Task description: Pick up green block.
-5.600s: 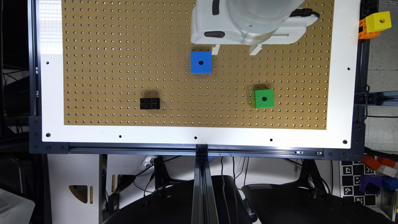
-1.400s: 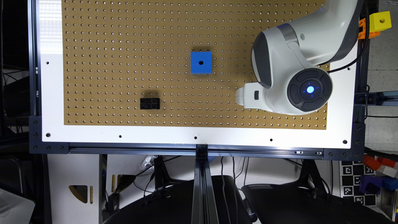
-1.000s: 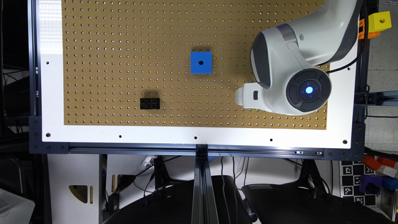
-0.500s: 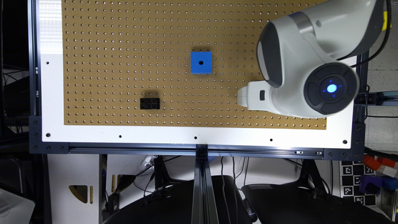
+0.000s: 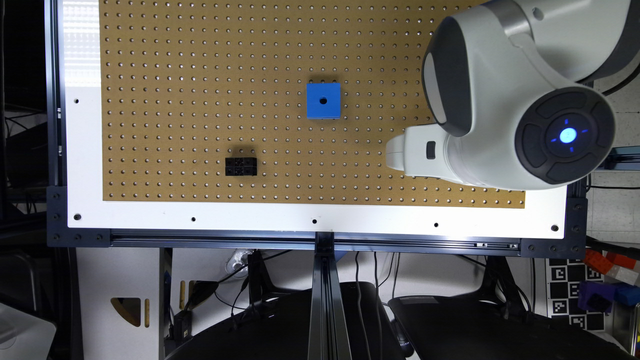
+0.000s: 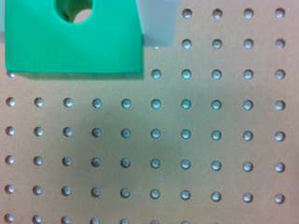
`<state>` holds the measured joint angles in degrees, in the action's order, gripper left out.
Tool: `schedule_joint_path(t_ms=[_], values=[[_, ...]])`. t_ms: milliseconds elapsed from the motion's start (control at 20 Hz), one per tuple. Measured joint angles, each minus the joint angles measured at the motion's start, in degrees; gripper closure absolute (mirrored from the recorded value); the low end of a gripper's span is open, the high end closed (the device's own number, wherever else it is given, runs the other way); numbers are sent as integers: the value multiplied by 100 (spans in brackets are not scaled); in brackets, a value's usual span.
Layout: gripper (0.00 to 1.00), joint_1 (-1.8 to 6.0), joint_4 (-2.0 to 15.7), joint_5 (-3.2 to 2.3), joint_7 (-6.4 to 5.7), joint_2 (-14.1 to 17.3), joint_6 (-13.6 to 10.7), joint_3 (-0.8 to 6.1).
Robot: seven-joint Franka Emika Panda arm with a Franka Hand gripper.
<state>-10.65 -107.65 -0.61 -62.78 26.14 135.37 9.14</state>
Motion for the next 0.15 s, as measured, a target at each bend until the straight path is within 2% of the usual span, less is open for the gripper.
schedule_joint_path(t_ms=[150], values=[[100, 0, 0, 0, -3, -29, -27, 0]])
